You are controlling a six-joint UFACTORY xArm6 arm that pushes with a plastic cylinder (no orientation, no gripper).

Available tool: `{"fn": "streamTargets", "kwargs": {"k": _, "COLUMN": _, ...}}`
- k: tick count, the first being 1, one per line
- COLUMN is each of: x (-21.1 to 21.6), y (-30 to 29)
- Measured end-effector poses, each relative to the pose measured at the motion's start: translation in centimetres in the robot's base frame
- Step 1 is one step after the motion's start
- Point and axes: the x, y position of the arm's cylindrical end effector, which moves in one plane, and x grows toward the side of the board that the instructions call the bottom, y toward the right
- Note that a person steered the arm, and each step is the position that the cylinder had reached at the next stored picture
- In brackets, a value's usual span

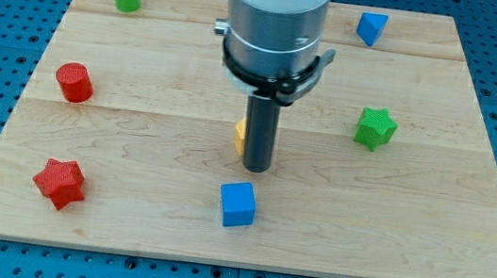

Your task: Move the yellow hexagon slightly towards the left

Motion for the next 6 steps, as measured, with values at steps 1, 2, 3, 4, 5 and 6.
{"fn": "streamTargets", "kwargs": {"k": 1, "x": -2.2, "y": 2.4}}
{"fn": "streamTargets", "kwargs": {"k": 2, "x": -2.8, "y": -2.2}}
{"fn": "streamTargets", "kwargs": {"k": 3, "x": -2.4, "y": -3.2}}
{"fn": "streamTargets", "kwargs": {"k": 4, "x": -3.7, "y": -6.6}}
{"fn": "streamTargets", "kwargs": {"k": 5, "x": -2.4, "y": -6.6}}
{"fn": "streamTargets", "kwargs": {"k": 6, "x": 0.8, "y": -7.0}}
